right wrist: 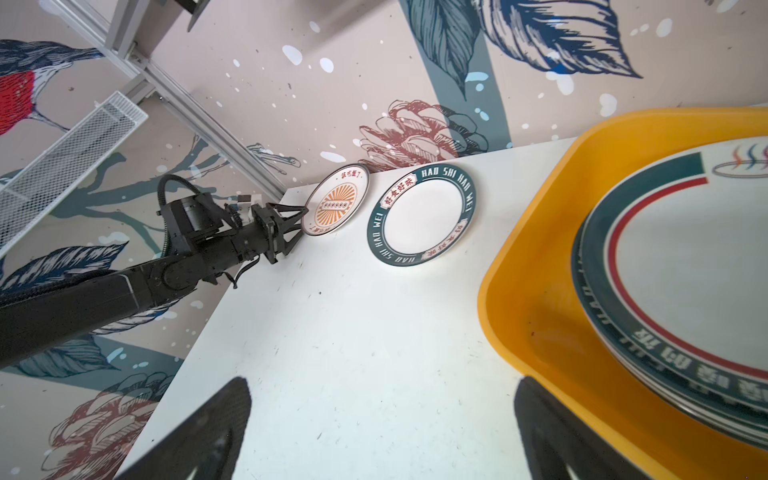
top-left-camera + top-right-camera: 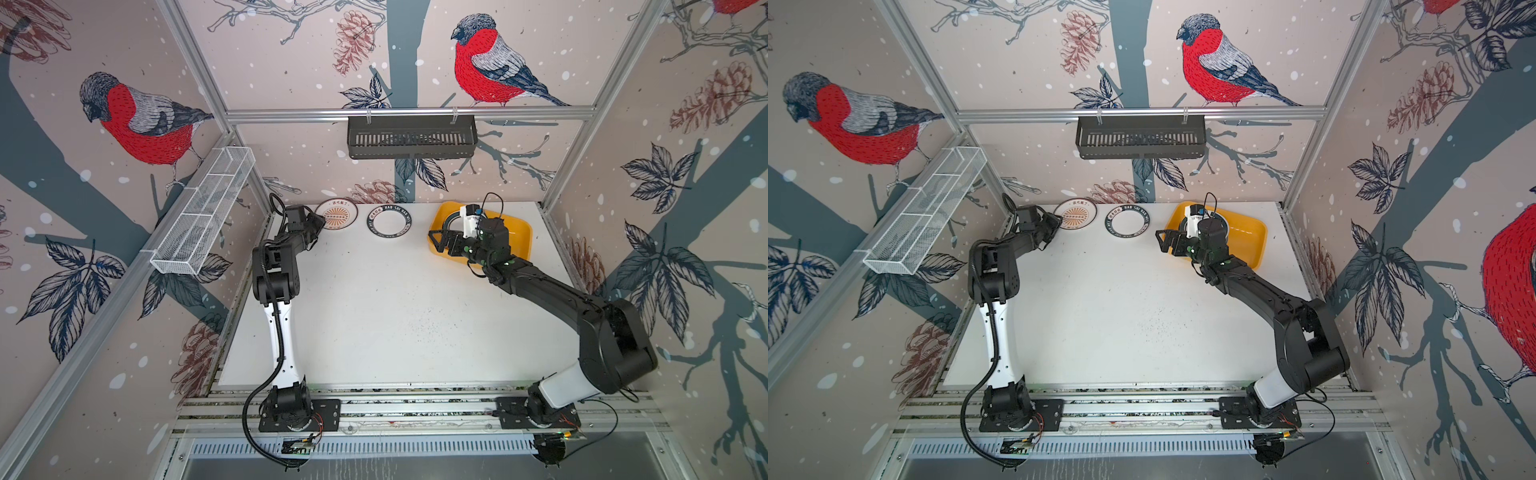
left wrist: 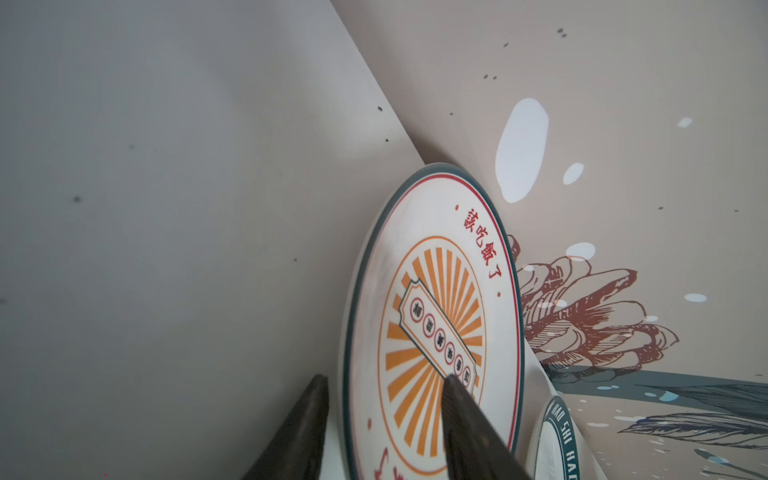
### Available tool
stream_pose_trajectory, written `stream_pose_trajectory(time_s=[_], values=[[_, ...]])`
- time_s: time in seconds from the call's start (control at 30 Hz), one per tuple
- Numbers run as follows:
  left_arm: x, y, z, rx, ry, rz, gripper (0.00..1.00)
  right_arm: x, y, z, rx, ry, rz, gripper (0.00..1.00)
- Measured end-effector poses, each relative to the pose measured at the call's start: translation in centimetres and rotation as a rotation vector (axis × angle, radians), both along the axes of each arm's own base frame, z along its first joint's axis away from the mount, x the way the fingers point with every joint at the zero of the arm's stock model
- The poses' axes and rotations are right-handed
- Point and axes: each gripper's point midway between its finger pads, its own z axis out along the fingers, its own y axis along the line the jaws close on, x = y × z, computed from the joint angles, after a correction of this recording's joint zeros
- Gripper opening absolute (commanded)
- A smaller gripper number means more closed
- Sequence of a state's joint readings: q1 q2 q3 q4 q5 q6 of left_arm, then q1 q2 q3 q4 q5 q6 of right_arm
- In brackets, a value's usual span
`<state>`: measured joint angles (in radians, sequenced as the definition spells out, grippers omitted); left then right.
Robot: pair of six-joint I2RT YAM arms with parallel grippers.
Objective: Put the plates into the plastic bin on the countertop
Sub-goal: 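Pinch the sunburst plate's rim with the left gripper and tilt it upright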
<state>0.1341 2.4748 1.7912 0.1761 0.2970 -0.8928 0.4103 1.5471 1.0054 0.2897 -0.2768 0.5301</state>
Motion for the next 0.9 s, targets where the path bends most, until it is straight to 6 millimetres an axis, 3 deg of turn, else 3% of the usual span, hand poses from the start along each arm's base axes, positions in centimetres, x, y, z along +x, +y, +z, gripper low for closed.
stream_pose_trajectory(time_s=[0.1, 0.33, 0.5, 0.9], values=[[-0.1, 0.2, -0.3, 0.006, 0.012, 0.013, 0.25, 0.6, -0.6, 0.0, 0.012, 0.012, -0.029, 1.0], [-0.3, 0.5, -0.8, 0.012, 0.038, 0.028, 0.15, 1.2, -1.4, -0.3, 0.025, 0.03, -0.062, 1.0], [-0.2, 0.5, -0.7, -0.021, 0.041, 0.049, 0.02, 1.5, -1.8, -0.5, 0.025, 0.032, -0.074, 1.0], [-1.6, -0.2, -0.4, -0.052, 0.046, 0.036, 0.0, 1.5, -2.0, -0.9, 0.023, 0.043, -0.08, 1.0]])
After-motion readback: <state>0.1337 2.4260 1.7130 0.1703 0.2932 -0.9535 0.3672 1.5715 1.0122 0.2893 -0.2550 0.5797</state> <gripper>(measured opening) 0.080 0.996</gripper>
